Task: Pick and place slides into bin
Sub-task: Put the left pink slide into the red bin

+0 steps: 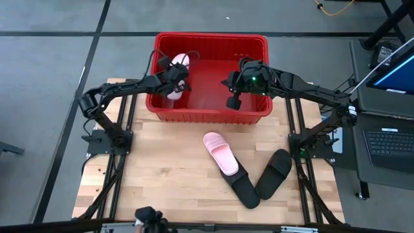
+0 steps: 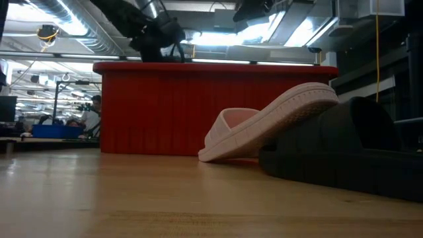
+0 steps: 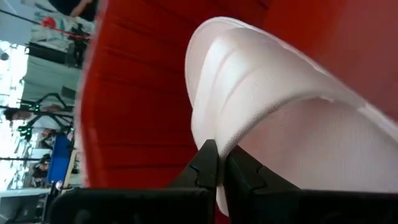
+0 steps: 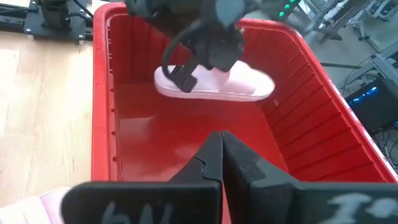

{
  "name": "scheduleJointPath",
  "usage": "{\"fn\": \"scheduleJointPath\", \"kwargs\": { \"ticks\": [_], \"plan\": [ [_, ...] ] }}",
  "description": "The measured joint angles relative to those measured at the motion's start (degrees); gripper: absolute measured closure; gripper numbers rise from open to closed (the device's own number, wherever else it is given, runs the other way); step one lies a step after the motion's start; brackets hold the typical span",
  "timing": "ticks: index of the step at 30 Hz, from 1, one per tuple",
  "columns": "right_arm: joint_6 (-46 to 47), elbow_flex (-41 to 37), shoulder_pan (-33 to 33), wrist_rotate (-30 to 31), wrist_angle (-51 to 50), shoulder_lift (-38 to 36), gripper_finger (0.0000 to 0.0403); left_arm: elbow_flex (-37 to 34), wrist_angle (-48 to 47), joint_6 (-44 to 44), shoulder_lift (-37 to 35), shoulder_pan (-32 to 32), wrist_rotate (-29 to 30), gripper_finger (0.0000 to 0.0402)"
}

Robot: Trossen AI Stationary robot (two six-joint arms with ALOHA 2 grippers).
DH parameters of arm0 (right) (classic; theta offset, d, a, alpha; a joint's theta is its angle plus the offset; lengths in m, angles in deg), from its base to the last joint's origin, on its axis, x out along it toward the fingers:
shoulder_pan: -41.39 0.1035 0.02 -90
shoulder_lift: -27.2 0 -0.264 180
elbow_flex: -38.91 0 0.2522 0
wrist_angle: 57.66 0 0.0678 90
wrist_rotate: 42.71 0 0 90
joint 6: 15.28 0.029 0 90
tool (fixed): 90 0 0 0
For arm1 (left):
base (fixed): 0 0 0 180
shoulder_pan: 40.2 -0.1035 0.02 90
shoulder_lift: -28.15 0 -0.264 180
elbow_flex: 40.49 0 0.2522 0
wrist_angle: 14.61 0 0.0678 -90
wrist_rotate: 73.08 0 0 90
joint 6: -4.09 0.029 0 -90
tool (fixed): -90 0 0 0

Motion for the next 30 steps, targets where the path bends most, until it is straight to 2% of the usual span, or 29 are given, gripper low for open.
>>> {"fn": "scheduleJointPath", "kwargs": {
  "ticks": [9, 17, 30],
  "plan": [
    [-0.02, -0.01, 0.0, 0.01, 0.01, 0.0, 0.04, -3.14, 5.26, -0.04, 4.33, -0.04, -1.44, 0.0398],
    [0.82, 0.0, 0.0, 0.02, 0.01, 0.0, 0.0399, -3.2, 5.26, -1.18, 8.36, -1.04, -1.76, 0.0398],
    [1.33, 0.0, 0.0, 0.02, -0.04, 0.0, 0.0397, -3.23, 4.65, -1.74, 8.67, -3.06, -4.47, 0.0398]
  ]
}}
